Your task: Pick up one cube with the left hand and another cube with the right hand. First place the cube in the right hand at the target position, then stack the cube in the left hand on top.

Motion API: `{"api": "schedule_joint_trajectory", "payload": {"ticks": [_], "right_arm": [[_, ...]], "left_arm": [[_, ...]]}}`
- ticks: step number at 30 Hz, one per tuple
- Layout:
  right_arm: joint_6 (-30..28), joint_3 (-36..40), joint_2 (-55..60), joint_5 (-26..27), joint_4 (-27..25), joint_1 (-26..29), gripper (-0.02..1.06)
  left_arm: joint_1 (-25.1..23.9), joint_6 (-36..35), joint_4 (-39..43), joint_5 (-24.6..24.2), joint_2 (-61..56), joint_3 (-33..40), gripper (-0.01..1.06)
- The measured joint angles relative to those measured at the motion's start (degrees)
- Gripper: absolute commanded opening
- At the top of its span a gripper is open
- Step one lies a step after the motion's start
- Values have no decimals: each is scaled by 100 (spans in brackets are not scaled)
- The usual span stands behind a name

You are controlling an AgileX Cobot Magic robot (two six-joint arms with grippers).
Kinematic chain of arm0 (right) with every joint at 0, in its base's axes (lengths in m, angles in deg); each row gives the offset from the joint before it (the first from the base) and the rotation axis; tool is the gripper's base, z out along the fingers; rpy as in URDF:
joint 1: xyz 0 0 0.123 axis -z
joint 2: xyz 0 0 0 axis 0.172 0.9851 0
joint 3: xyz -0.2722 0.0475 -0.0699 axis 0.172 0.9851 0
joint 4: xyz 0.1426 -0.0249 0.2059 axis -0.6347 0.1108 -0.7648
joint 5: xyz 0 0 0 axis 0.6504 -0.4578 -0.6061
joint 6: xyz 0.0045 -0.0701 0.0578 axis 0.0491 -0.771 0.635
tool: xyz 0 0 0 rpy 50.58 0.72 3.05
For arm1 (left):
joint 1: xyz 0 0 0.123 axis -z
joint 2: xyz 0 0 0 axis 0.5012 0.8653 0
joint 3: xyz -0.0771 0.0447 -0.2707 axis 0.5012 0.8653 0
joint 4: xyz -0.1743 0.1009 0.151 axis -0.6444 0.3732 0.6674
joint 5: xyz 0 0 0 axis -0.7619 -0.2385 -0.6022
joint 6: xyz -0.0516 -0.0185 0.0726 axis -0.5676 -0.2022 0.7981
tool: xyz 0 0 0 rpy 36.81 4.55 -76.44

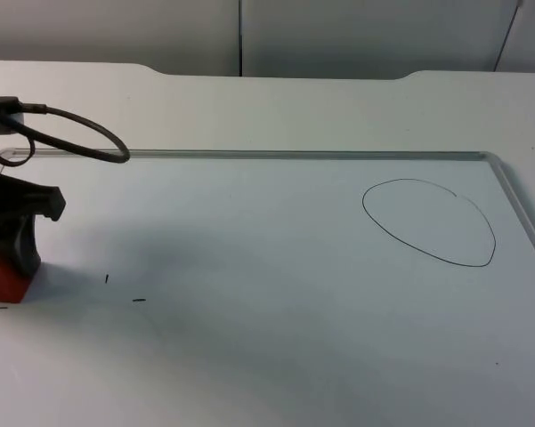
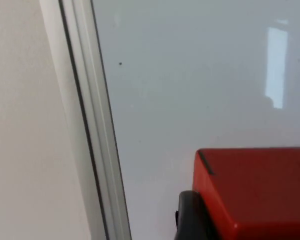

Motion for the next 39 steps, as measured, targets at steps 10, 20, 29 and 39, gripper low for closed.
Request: {"api": "schedule_joint_trajectory", "payload": {"ticks": [10, 20, 29, 39], "right_arm": [[0, 0, 0, 10, 53, 0, 0], [44, 0, 175, 22, 53, 0, 0], [457, 0, 420, -4, 400, 0, 0], [1031, 0, 420, -259, 520, 1344, 0]], "left_arm": [[181, 0, -40, -48, -159, 0, 8], [400, 377, -185, -441, -2097, 0, 8], [843, 459, -219, -764, -4323, 2, 8], [858, 462, -131, -1152, -5145, 2, 8]]}}
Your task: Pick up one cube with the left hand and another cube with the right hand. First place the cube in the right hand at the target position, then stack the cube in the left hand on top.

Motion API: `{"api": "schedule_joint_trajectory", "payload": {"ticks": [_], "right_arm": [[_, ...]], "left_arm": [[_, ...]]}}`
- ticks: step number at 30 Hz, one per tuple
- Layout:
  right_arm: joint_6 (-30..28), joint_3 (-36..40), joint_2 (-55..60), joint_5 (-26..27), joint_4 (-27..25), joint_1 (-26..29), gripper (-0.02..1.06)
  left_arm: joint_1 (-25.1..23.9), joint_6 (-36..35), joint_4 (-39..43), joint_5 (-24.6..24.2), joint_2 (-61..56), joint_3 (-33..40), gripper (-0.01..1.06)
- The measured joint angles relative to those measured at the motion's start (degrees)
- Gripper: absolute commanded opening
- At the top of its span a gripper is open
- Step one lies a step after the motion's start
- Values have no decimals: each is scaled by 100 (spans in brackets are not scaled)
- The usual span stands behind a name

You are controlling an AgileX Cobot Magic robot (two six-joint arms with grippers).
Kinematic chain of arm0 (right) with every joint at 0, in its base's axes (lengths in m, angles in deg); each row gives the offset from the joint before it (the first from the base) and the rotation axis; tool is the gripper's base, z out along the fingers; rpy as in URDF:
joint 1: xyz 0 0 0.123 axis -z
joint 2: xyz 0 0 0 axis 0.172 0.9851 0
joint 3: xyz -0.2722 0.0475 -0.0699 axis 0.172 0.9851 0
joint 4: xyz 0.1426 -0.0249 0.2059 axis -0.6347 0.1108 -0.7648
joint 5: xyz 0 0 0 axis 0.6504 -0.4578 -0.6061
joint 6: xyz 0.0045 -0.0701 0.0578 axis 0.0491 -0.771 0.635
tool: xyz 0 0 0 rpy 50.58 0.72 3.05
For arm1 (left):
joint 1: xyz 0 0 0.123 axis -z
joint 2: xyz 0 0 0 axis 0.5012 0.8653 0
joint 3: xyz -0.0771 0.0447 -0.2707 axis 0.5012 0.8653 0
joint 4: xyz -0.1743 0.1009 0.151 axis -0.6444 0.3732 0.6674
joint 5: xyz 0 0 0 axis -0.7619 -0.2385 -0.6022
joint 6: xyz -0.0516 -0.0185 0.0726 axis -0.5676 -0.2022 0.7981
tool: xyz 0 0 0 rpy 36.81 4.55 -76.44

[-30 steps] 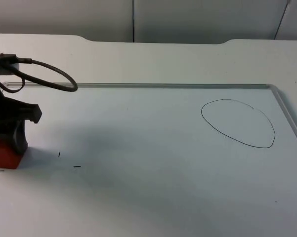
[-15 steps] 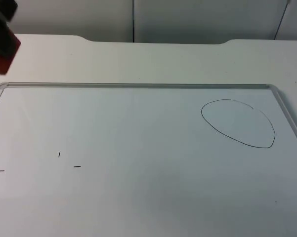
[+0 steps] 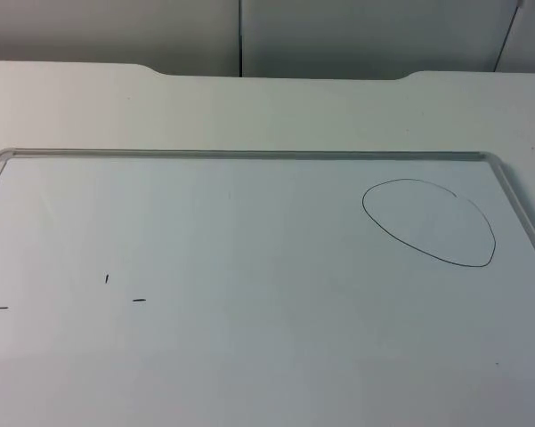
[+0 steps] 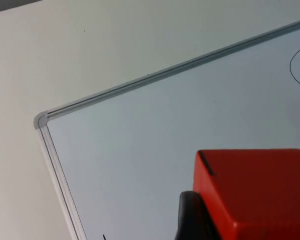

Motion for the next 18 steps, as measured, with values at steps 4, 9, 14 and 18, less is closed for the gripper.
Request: {"api": "schedule_joint_trajectory", "payload": {"ticks": [4, 9, 14, 18], "right_arm": [[-455, 0, 94, -48, -971, 1037, 0], [-1354, 0, 728, -444, -2661, 2420, 0], [-1394, 0, 1689, -532, -2763, 2804, 0], [-1249, 0, 2622, -532, -2639, 2774, 0]], "left_arm": [[0, 134, 3, -33, 0, 10, 8], [0, 263, -5, -33, 0, 10, 8], [0, 288, -5, -33, 0, 10, 8], [0, 288, -16, -33, 0, 10, 8]]}}
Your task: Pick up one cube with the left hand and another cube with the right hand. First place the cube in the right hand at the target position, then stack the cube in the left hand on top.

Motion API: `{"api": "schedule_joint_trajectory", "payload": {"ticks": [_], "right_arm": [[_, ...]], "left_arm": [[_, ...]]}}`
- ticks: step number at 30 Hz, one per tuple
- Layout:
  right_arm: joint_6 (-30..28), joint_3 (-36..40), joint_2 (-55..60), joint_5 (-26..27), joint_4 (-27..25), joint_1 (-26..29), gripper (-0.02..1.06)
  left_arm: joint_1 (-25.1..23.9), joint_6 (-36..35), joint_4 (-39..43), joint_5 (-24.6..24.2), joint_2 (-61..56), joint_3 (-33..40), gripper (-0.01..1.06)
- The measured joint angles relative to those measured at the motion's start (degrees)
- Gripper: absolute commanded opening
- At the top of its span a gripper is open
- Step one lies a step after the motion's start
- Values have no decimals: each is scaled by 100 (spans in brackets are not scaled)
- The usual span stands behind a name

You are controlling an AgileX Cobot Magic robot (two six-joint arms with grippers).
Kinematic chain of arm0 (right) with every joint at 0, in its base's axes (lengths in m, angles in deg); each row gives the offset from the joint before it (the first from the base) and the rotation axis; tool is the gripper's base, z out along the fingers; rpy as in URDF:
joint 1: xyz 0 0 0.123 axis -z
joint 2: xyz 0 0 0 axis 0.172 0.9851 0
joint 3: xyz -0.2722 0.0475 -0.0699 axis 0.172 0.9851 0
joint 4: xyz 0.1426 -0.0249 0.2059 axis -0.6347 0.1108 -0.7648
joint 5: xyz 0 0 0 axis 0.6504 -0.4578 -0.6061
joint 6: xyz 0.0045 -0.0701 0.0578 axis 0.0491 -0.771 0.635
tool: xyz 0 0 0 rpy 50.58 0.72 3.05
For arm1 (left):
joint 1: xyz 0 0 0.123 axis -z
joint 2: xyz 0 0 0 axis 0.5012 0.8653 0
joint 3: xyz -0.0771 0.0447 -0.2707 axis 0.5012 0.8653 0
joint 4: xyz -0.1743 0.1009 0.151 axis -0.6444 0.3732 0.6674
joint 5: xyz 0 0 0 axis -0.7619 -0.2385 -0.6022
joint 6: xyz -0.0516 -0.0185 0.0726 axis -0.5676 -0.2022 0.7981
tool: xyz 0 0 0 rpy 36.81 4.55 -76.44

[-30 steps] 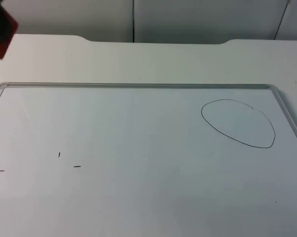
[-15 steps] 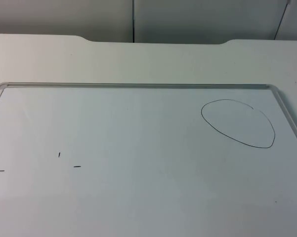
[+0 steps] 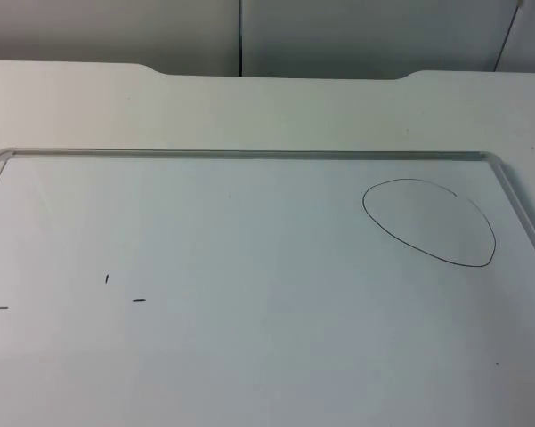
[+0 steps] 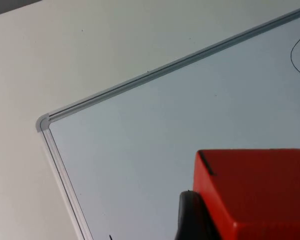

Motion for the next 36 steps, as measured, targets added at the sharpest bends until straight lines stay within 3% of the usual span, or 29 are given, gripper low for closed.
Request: {"api": "schedule_joint_trajectory", "payload": {"ticks": [2, 5, 8, 15, 36], "right_arm": [[115, 0, 211, 27, 194, -65, 0], [606, 0, 836, 99, 985, -493, 0], [748, 0, 1140, 188, 1136, -763, 0], [1076, 0, 1911, 515, 1177, -1240, 0], [1137, 0, 3118, 557, 1245, -1256, 0]], "left_arm": [[0, 0, -11, 0, 0, 0, 8], [0, 0, -31, 0, 0, 0, 8], [0, 0, -31, 0, 0, 0, 8], [0, 0, -31, 0, 0, 0, 8], [0, -10, -31, -48, 0, 0, 8]]}}
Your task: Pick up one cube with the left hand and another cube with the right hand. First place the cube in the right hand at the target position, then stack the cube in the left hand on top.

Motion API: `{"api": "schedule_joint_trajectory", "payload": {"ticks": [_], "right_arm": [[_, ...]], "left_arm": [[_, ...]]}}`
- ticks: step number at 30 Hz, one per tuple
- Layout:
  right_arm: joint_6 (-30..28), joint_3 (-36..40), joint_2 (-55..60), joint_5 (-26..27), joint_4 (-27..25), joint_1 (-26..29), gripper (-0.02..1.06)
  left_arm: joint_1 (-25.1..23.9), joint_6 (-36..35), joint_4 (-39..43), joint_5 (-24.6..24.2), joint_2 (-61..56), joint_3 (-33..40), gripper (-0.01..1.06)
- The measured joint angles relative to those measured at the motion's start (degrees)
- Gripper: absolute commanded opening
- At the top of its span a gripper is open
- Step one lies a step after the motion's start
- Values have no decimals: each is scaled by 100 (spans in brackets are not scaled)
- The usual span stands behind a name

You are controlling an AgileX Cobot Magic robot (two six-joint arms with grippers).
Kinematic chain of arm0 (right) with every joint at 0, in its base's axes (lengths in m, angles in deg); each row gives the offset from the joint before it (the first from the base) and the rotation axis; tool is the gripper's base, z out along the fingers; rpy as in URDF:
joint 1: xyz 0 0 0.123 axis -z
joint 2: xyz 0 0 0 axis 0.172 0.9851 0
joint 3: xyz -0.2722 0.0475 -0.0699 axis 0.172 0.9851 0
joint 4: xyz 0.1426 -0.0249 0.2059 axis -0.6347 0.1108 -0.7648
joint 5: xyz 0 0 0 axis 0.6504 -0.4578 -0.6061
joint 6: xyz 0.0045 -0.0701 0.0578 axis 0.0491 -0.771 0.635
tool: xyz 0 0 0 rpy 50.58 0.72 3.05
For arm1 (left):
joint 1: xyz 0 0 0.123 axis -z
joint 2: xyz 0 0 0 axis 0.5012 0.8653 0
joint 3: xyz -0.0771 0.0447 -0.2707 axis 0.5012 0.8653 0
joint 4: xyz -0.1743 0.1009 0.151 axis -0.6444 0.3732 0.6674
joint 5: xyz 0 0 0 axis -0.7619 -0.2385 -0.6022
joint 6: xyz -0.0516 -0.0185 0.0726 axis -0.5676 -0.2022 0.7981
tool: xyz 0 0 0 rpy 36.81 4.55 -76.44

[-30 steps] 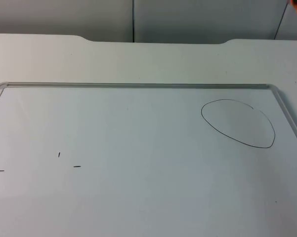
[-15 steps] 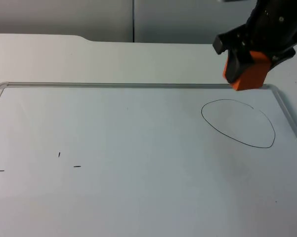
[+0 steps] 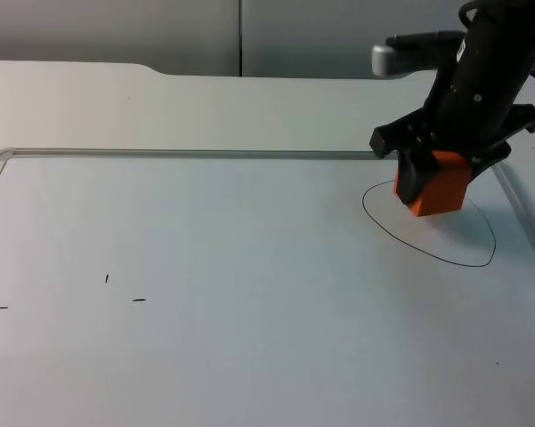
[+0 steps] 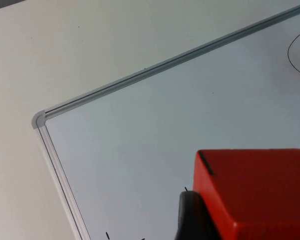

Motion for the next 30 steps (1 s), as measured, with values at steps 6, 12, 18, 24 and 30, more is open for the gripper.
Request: {"api": "schedule_joint_trajectory", "payload": {"ticks": [6, 12, 18, 24, 30], "right_arm": [[0, 0, 135, 43, 0, 0, 0], [32, 0, 257, 43, 56, 0, 0], [113, 0, 312, 21, 142, 0, 0], [113, -10, 487, -50, 150, 0, 0], [113, -23, 500, -74, 150, 0, 0]], "left_arm": [[0, 0, -5, 0, 0, 0, 8], [0, 0, -18, 0, 0, 0, 8], [0, 0, -41, 0, 0, 0, 8], [0, 0, -41, 0, 0, 0, 8], [0, 0, -41, 0, 0, 0, 8]]}}
